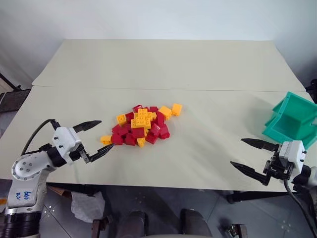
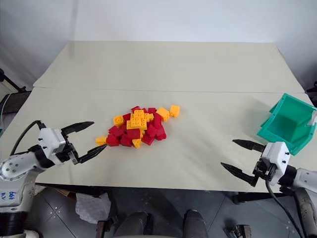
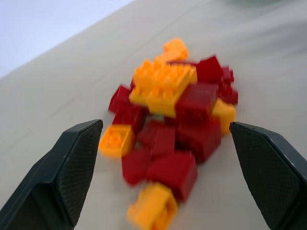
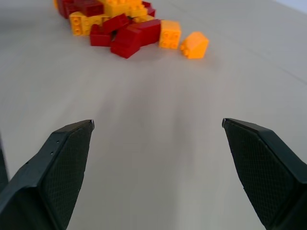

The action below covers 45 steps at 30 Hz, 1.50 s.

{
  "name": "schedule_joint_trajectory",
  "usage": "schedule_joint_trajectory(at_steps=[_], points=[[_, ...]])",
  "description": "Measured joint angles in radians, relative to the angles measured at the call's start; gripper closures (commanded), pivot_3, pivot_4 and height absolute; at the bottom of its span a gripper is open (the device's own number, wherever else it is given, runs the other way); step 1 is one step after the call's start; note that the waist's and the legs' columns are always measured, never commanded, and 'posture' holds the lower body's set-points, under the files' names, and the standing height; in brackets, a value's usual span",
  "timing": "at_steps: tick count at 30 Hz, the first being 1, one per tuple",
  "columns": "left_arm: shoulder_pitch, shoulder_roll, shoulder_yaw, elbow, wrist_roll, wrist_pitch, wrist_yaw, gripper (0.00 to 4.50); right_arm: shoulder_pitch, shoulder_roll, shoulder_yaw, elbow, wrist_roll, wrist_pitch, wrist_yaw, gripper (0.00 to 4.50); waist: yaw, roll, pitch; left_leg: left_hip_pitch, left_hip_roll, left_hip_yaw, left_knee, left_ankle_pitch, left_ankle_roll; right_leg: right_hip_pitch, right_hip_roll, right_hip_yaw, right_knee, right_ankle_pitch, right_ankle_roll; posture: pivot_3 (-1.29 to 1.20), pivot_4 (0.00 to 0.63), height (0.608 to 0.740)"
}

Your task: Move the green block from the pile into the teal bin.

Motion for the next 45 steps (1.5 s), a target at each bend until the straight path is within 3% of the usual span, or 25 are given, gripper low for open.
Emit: schedule_joint_trajectory(at_steps=[12,16,20,26,27,37,45], points=[[0.074,-0.003,0.062,-0.003,-0.073,0.047,-0.006,0.00,-0.095,0.069,0.057,-0.007,-0.018,0.004,-0.051,0.02,-0.004,0.000,0.000,0.000,0.001,-0.001,0.001,0.000,0.000,0.000,0.000,-0.001,0.001,0.000,0.000,0.00,0.150,0.740],[0.135,-0.017,0.107,-0.031,-0.119,0.068,0.007,0.00,-0.146,0.095,0.099,-0.029,-0.011,0.028,-0.054,0.85,-0.004,0.000,0.000,0.000,0.001,-0.002,0.001,0.000,-0.001,0.000,0.000,-0.002,0.001,0.000,0.000,0.00,0.150,0.740],[0.257,-0.029,0.182,-0.082,-0.226,0.132,-0.008,0.00,-0.226,0.123,0.183,-0.088,0.007,0.069,-0.056,2.29,-0.007,0.000,0.000,0.000,0.002,-0.003,0.001,-0.001,-0.001,0.000,-0.001,-0.002,0.000,0.000,0.000,0.00,0.150,0.740],[0.344,-0.030,0.245,-0.039,-0.232,0.104,-0.046,0.00,-0.325,0.156,0.296,-0.114,-0.008,0.121,-0.063,4.36,0.001,0.000,0.000,-0.001,0.000,-0.006,0.001,-0.001,-0.001,0.000,-0.002,-0.005,-0.004,0.000,0.000,0.00,0.150,0.740],[0.346,-0.031,0.250,-0.044,-0.234,0.104,-0.045,0.00,-0.353,0.164,0.322,-0.112,-0.021,0.136,-0.069,4.48,0.000,0.000,0.000,-0.001,0.000,-0.006,0.001,-0.001,-0.001,0.000,-0.003,-0.005,-0.003,0.000,0.000,0.00,0.150,0.740],[0.343,-0.077,0.227,-0.094,-0.234,0.105,-0.014,0.00,-0.612,0.292,0.583,-0.046,-0.158,0.351,-0.156,4.48,-0.008,0.000,0.000,-0.002,0.000,-0.007,0.000,-0.001,-0.002,-0.001,-0.003,-0.007,0.002,0.000,-0.001,0.00,0.150,0.740],[0.330,-0.131,0.180,-0.098,-0.201,0.098,0.040,0.00,-0.895,0.562,0.804,0.248,-0.382,0.420,-0.270,4.48,-0.033,-0.002,-0.001,-0.003,-0.001,-0.007,0.000,-0.001,-0.003,-0.009,-0.003,-0.008,0.013,0.000,-0.001,0.00,0.150,0.740]])
